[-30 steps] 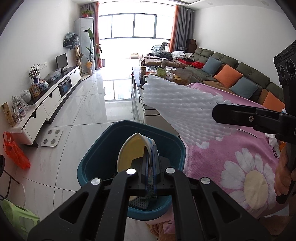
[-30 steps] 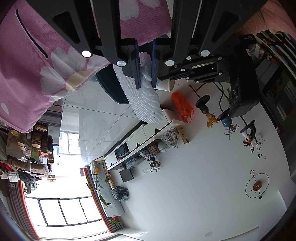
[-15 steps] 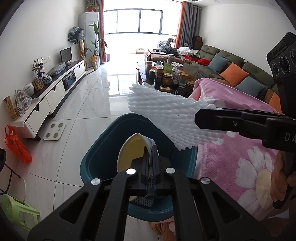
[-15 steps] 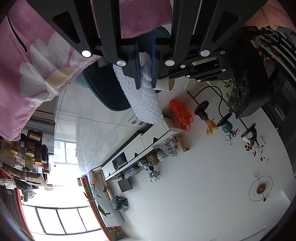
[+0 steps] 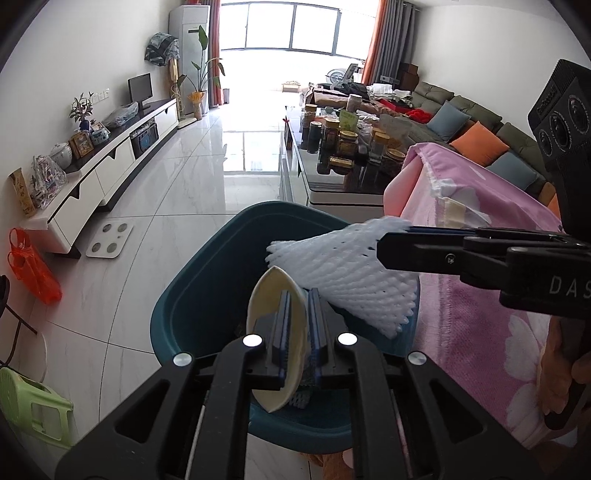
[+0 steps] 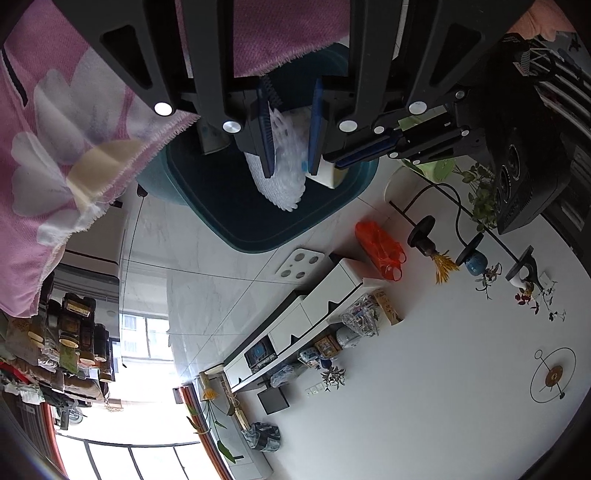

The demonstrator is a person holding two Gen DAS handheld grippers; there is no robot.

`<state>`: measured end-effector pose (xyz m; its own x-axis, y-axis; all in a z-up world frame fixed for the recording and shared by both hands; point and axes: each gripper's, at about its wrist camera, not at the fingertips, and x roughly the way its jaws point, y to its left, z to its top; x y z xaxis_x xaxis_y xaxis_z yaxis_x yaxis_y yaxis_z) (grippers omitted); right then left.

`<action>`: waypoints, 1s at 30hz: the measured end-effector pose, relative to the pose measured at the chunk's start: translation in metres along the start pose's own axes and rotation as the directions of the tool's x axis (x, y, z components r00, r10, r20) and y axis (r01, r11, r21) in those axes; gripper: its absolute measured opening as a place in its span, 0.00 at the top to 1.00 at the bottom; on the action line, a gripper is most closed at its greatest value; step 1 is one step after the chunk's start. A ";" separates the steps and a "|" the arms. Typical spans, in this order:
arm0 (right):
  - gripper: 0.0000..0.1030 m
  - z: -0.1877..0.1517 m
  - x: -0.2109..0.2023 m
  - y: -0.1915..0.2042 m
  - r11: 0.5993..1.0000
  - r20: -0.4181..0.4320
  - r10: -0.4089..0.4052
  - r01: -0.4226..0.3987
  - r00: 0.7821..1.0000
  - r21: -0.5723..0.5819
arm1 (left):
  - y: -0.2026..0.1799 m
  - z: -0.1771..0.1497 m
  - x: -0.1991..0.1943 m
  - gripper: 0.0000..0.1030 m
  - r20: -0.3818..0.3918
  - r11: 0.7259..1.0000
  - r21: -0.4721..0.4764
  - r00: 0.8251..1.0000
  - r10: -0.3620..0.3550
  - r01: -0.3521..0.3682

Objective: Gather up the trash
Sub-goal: 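Open both grippers to drop the cup and foam net into the bin, then move both tools back over the table toward the white tissues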

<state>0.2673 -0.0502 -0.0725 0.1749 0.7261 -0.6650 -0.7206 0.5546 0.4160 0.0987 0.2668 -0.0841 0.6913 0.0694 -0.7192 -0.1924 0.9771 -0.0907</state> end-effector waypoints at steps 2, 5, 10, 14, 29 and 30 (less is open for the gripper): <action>0.80 -0.001 -0.001 -0.002 1.000 0.001 -0.001 0.001 1.000 0.004 | -0.001 0.000 0.004 0.77 0.000 1.000 -0.006 1.000 0.008 -0.008; 0.78 -0.003 -0.005 -0.004 1.000 0.010 -0.004 0.004 1.000 0.010 | 0.000 0.000 0.006 0.76 0.003 1.000 -0.014 1.000 0.014 -0.014; 0.73 -0.011 -0.021 -0.011 1.000 0.034 -0.005 0.004 0.999 0.020 | -0.006 -0.001 -0.005 0.69 0.035 1.000 -0.019 0.999 0.005 -0.004; 0.69 -0.021 -0.048 -0.014 1.000 0.074 -0.016 0.016 0.997 0.007 | -0.018 -0.004 -0.024 0.61 0.083 1.000 0.010 0.996 -0.020 0.019; 0.55 -0.089 -0.193 -0.070 0.976 0.267 -0.211 0.187 0.940 0.113 | -0.164 -0.013 -0.054 0.48 0.065 0.914 0.265 0.940 -0.336 0.308; 0.55 -0.095 -0.202 -0.074 0.970 0.274 -0.232 0.203 0.933 0.130 | -0.175 -0.012 -0.053 0.48 0.057 0.904 0.279 0.934 -0.352 0.323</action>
<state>0.2219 -0.2764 -0.0282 0.5147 0.6603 -0.5469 -0.5766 0.7386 0.3492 0.0867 0.0895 -0.0384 0.7533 -0.2674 -0.6009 0.2437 0.9621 -0.1226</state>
